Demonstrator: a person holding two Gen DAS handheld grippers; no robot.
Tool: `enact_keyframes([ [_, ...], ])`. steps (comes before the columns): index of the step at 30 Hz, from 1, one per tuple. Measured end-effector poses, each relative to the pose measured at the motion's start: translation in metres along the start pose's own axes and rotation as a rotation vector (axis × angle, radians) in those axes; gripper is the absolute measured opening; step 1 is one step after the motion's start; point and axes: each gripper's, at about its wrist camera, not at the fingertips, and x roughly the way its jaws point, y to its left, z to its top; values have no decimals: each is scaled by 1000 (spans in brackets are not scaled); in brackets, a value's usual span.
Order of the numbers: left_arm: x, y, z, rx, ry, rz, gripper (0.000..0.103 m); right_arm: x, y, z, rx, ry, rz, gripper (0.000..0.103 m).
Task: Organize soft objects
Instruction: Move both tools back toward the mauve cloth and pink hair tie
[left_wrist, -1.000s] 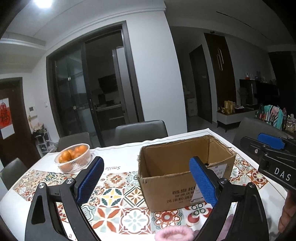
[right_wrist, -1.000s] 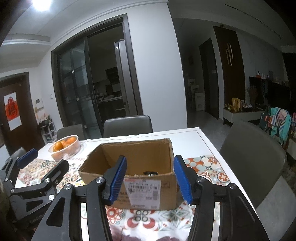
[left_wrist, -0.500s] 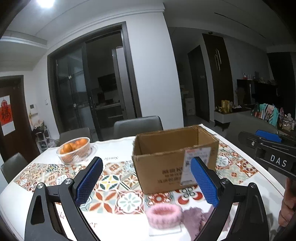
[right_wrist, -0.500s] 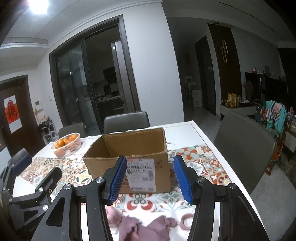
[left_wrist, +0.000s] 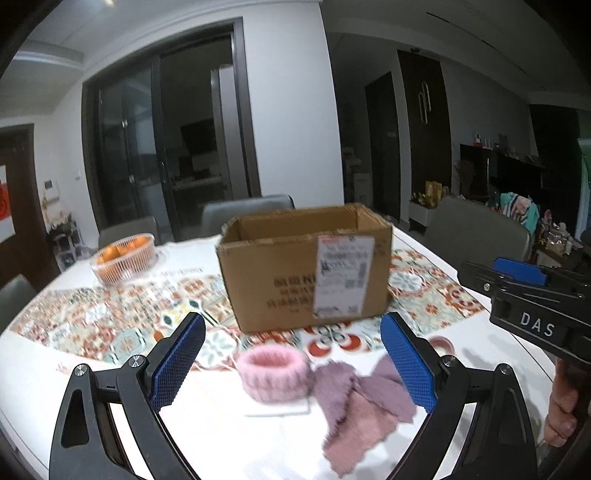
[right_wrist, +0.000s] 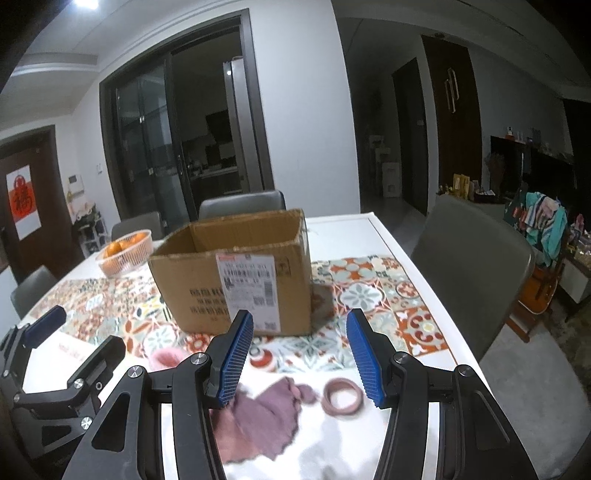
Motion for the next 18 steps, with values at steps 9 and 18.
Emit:
enact_keyframes([
  [9,17,-23,-29,18,102,-47,97,14,-16,-32,-15,92,-8,55],
  [18,41,-41,-47,48,187,-68,97,33,-33,-55,-13,176,7,55],
])
